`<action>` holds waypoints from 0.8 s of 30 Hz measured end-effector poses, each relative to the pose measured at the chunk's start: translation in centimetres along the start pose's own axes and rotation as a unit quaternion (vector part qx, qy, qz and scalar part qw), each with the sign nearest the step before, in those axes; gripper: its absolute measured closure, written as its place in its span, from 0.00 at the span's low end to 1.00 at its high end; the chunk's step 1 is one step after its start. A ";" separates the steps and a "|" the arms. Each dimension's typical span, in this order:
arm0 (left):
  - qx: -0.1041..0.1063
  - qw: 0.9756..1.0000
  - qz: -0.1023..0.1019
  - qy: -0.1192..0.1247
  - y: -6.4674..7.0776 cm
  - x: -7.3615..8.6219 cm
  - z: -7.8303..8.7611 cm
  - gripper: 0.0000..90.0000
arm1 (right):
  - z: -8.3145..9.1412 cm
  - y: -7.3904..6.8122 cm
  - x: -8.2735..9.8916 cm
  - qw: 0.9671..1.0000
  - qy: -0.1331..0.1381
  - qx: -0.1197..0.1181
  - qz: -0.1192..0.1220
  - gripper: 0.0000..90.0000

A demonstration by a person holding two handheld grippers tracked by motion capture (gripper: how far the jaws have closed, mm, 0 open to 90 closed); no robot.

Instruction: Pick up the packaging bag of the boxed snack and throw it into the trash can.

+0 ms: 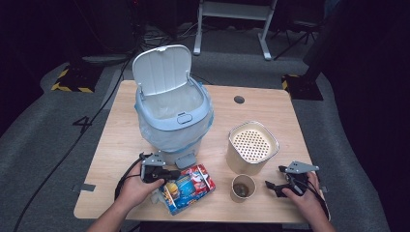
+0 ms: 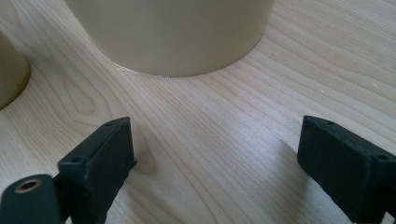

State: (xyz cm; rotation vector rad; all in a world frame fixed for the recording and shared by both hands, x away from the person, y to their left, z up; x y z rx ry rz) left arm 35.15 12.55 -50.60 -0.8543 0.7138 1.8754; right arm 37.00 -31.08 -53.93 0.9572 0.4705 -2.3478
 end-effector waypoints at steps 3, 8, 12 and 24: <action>-0.002 1.000 -0.008 0.022 0.2 -0.7 0.5 0.99 | 0.0 0.0 0.0 1.000 0.000 0.000 0.000 0.12; -0.003 0.998 -0.028 0.060 0.7 -2.2 1.5 0.99 | 0.0 0.0 0.0 1.000 0.000 0.000 0.000 0.12; -0.008 0.995 -0.044 0.086 1.0 -3.2 2.3 0.99 | 0.0 0.0 0.0 1.000 0.000 0.000 0.000 0.12; -0.002 0.986 -0.066 0.150 1.5 -6.9 4.9 0.99 | 0.0 0.0 0.0 1.000 0.000 0.000 0.000 0.12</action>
Point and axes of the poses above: each handheld gripper's, and its own axes: z roughly backward along the jaws, x roughly out of its underside, y roughly to its right, the point moved 5 cm from there along -z, roughly forward along the jaws, and after that the axes turned 9 degrees about -z, right-handed, at the moved point
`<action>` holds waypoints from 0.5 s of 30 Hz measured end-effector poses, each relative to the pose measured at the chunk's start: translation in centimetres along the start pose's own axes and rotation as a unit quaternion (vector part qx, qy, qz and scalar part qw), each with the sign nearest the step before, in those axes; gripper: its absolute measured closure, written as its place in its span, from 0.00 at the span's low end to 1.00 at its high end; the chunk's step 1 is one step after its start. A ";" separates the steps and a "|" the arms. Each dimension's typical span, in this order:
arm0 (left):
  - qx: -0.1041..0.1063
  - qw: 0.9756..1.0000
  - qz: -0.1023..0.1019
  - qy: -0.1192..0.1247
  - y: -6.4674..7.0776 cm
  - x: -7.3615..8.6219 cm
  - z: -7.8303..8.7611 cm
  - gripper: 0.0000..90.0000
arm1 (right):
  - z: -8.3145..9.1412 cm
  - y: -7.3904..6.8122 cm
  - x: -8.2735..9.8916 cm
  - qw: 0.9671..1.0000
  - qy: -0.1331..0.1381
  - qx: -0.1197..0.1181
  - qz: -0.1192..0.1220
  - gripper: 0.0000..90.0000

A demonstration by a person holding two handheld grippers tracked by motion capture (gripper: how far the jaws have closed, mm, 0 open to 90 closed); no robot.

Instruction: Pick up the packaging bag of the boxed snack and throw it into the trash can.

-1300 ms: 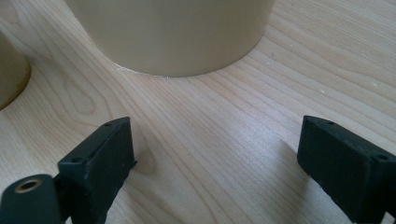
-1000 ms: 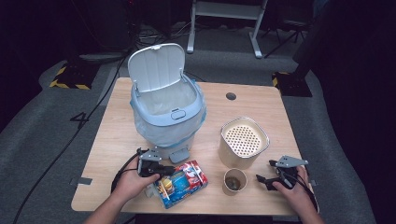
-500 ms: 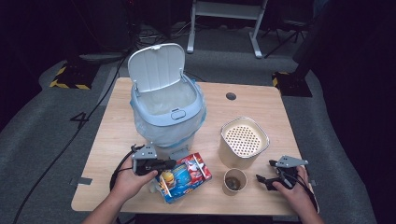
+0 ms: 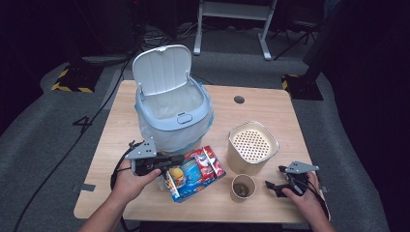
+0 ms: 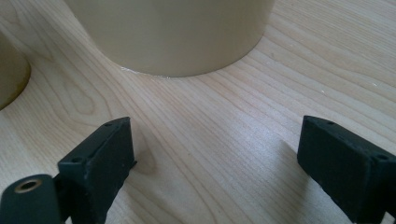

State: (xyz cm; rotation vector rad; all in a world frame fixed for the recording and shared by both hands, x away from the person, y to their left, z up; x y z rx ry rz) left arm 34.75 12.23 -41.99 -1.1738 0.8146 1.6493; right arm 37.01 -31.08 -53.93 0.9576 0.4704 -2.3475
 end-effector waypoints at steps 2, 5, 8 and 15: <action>-0.002 1.000 -0.005 0.009 0.0 -0.7 0.3 0.99 | 0.0 0.0 0.0 1.000 0.000 0.000 0.000 0.12; -0.003 1.000 -0.010 0.027 -0.1 -1.8 0.9 0.99 | 0.0 0.0 0.0 1.000 0.000 0.000 0.000 0.12; -0.004 0.999 -0.016 0.044 -0.2 -2.9 1.5 0.99 | 0.0 0.0 0.0 1.000 0.000 0.000 0.000 0.12; -0.013 0.997 -0.020 0.077 -0.8 -5.4 2.7 0.99 | 0.0 0.0 0.0 1.000 0.000 0.000 0.000 0.12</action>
Point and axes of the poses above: each handheld gripper's, and its own axes: z roughly backward along the jaws, x roughly out of its underside, y roughly to its right, the point moved 5 cm from there along -z, roughly forward along the jaws, and after that the axes turned 9 degrees about -z, right-handed, at the moved point
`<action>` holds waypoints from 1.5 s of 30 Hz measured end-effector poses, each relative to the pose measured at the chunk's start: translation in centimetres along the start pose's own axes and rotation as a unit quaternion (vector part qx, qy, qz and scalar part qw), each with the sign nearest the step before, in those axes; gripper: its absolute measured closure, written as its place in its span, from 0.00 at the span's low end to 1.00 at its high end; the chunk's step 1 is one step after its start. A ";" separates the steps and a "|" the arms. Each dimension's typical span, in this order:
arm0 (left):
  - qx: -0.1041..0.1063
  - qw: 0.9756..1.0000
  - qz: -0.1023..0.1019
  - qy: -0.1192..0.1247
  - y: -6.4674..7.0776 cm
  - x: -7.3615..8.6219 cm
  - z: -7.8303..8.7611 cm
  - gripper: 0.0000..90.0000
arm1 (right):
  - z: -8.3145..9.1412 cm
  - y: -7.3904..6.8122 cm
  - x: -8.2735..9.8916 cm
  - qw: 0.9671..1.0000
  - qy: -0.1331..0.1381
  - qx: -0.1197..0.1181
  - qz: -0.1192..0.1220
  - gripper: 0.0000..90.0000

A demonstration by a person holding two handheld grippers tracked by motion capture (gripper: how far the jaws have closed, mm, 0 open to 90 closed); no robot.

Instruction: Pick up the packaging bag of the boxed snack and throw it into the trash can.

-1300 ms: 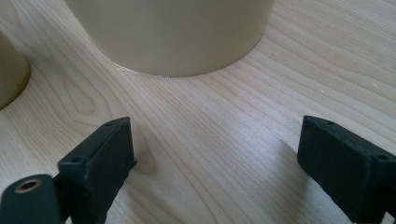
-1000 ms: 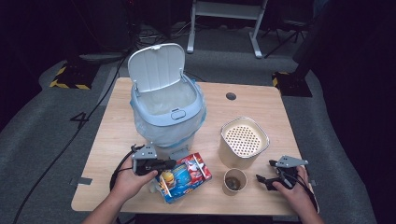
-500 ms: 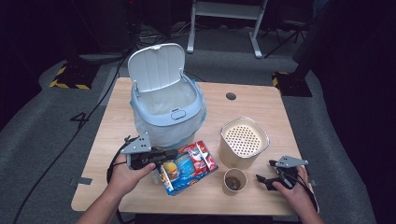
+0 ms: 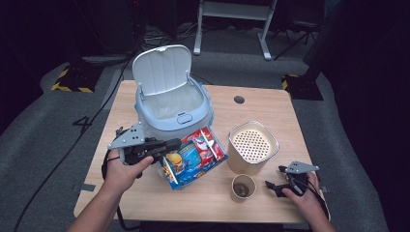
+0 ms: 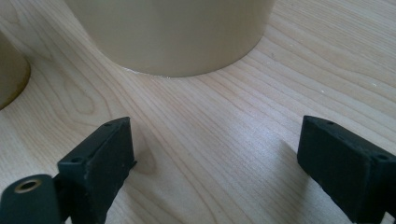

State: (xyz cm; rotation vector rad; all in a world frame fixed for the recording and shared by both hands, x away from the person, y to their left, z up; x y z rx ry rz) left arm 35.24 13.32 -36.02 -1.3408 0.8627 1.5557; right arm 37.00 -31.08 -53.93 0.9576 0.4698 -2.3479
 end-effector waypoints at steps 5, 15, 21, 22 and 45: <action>0.002 1.000 0.006 0.023 -0.6 -1.5 0.0 0.99 | -0.1 0.0 -0.1 1.000 0.000 0.004 -0.002 0.11; -0.013 0.999 -0.022 0.047 -1.8 -5.2 0.1 0.99 | -0.1 0.0 -0.1 1.000 0.001 0.004 -0.003 0.11; -0.017 0.998 -0.022 0.055 -3.0 -6.4 0.0 0.99 | -0.1 0.0 -0.1 1.000 0.001 0.004 -0.003 0.11; -0.019 0.998 -0.024 0.056 -3.2 -6.6 0.0 0.99 | -0.1 0.0 -0.1 1.000 0.001 0.004 -0.003 0.11; -0.069 0.994 -0.016 0.082 -7.9 -10.7 0.4 0.99 | -0.1 0.0 -0.1 1.000 0.001 0.004 -0.002 0.11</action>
Point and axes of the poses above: each handheld gripper's, and its own axes: z roughly backward along the jaws, x roughly out of its underside, y roughly to its right, the point moved 5 cm from there along -z, roughly forward along the jaws, and after that the axes turned 9 degrees about -z, right-handed, at the moved point
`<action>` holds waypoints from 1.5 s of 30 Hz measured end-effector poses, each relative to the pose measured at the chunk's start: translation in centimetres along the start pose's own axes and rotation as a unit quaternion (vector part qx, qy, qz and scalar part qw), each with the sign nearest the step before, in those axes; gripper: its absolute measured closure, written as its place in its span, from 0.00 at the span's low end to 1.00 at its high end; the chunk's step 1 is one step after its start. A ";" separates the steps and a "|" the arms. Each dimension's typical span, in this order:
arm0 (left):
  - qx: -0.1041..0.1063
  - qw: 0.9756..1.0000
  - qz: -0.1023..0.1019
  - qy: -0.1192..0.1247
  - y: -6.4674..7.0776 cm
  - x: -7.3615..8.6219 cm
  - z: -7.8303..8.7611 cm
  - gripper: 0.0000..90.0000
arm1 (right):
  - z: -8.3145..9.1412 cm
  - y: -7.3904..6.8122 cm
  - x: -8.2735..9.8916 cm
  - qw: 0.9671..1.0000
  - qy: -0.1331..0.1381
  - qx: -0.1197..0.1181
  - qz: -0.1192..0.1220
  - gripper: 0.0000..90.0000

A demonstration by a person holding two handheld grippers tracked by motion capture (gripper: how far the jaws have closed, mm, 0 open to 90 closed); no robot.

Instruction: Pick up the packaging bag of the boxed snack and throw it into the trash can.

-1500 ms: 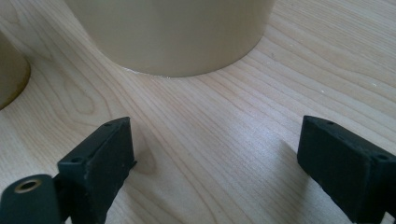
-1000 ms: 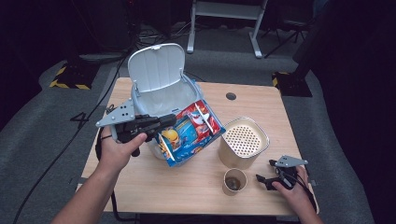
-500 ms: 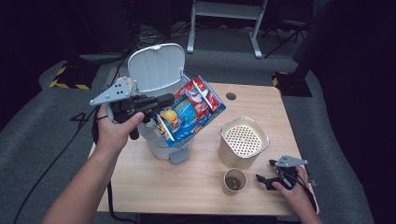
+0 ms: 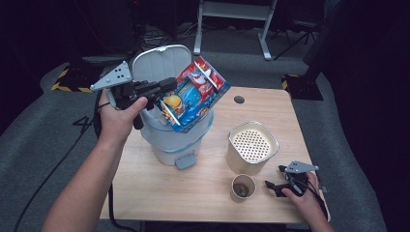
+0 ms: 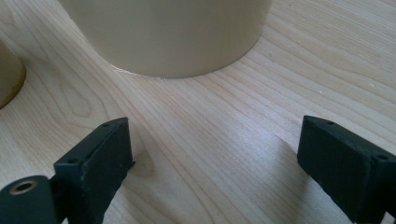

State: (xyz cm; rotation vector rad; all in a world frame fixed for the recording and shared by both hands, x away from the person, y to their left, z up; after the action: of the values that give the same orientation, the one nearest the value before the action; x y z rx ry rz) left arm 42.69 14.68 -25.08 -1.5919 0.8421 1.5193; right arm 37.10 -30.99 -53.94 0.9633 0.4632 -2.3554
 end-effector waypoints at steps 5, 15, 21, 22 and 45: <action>-0.025 1.000 0.006 0.007 -1.5 -0.4 -0.4 0.99 | 0.0 0.0 0.0 1.000 0.000 0.000 0.000 0.11; -0.074 0.997 -0.009 0.000 -3.9 0.2 -1.2 0.99 | 0.0 0.0 0.0 1.000 0.000 0.000 0.000 0.11; -0.092 0.996 -0.016 -0.011 -4.5 0.5 -1.5 0.98 | 0.0 0.0 0.0 1.000 0.000 0.000 0.000 0.11; -0.096 0.995 -0.019 -0.013 -4.6 0.6 -1.5 0.99 | 0.0 0.0 0.0 1.000 0.000 0.000 0.000 0.11; -0.162 0.985 -0.044 -0.049 -4.8 1.7 -1.3 0.98 | 0.0 0.0 0.0 1.000 0.000 0.000 0.000 0.11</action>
State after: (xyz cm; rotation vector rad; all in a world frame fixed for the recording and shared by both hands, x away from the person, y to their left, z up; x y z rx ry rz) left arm 47.59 15.97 -26.41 -1.7412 0.4801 1.7206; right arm 37.09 -30.99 -53.94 0.9629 0.4638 -2.3559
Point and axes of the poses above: each handheld gripper's, and its own axes: z roughly backward along the jaws, x roughly out of its underside, y roughly to its right, the point moved 5 cm from there along -z, roughly forward along the jaws, and after that the axes turned 9 degrees about -z, right-handed, at the moved point
